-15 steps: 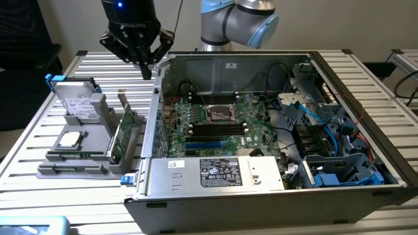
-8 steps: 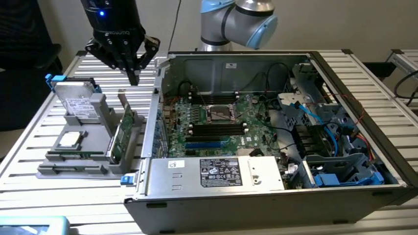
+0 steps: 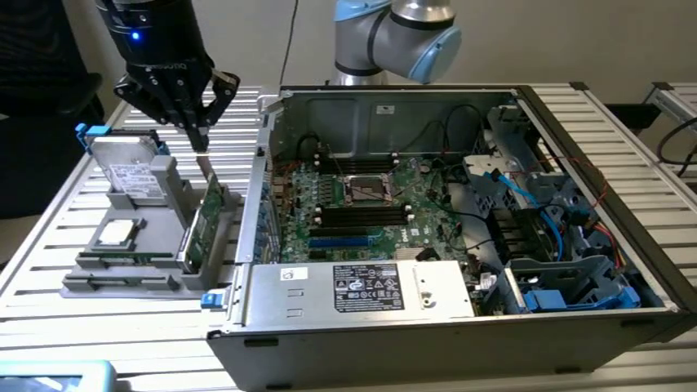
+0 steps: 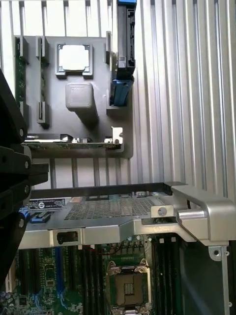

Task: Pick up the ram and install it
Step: 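Reach for the ram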

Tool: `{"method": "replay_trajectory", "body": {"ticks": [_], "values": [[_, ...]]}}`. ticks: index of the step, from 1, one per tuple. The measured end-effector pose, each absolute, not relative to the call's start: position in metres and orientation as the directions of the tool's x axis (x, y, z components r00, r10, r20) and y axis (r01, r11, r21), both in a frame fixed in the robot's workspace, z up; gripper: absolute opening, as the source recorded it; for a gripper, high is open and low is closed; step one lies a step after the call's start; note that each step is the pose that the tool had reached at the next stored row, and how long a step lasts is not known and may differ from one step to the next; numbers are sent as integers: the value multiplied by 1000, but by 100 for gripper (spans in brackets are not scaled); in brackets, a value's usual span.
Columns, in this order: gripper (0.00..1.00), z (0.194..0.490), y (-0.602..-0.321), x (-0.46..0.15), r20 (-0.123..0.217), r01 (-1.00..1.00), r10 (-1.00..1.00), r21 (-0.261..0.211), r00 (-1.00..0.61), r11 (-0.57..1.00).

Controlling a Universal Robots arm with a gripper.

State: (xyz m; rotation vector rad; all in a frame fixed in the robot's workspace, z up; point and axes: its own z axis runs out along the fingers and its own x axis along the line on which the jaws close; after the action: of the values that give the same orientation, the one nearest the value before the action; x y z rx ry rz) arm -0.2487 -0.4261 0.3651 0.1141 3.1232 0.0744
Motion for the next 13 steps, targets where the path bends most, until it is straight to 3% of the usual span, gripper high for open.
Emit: {"method": "replay_trajectory", "body": {"ticks": [13], "values": [[11,355,-430,-290,11,74,73,46,-997,996]]}}
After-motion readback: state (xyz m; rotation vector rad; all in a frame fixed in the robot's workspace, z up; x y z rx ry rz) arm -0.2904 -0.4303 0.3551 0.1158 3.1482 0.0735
